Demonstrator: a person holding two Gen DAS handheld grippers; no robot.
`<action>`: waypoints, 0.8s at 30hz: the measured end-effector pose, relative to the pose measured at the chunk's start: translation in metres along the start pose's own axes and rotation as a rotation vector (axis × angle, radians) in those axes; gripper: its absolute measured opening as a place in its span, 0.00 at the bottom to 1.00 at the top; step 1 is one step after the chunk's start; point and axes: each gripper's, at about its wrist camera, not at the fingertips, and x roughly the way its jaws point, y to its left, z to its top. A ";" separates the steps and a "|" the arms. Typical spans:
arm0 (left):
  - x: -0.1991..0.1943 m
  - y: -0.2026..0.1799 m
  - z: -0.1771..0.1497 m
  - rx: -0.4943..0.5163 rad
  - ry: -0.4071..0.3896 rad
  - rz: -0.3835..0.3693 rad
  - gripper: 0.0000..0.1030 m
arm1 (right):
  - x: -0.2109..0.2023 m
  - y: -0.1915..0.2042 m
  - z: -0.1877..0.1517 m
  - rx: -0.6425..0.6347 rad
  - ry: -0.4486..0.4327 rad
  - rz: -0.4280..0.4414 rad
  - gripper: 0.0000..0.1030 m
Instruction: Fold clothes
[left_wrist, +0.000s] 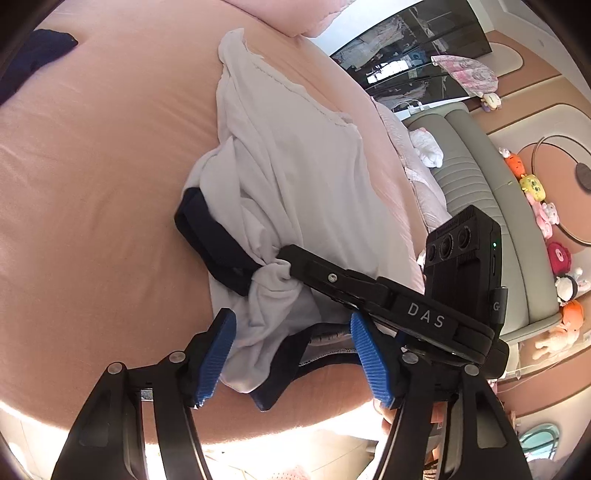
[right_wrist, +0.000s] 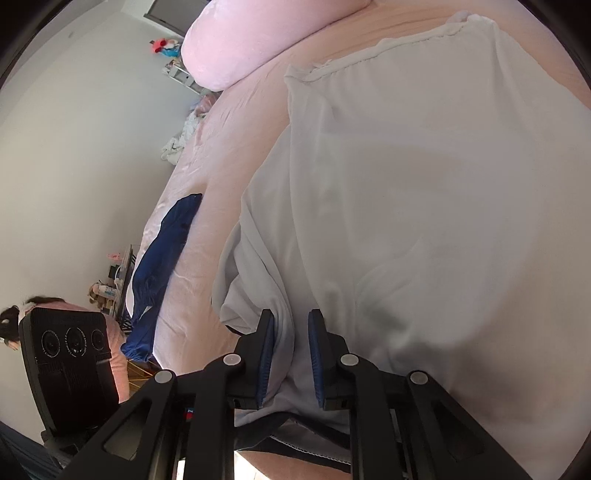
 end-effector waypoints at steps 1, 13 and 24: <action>0.000 0.001 0.001 -0.002 -0.006 0.041 0.66 | 0.000 -0.002 0.000 0.006 -0.004 -0.007 0.12; 0.006 0.034 0.022 -0.186 -0.092 0.001 0.66 | -0.001 -0.012 -0.002 0.020 -0.017 -0.013 0.09; 0.015 0.038 0.021 -0.226 -0.169 -0.031 0.21 | -0.001 -0.010 -0.004 -0.021 -0.015 0.006 0.14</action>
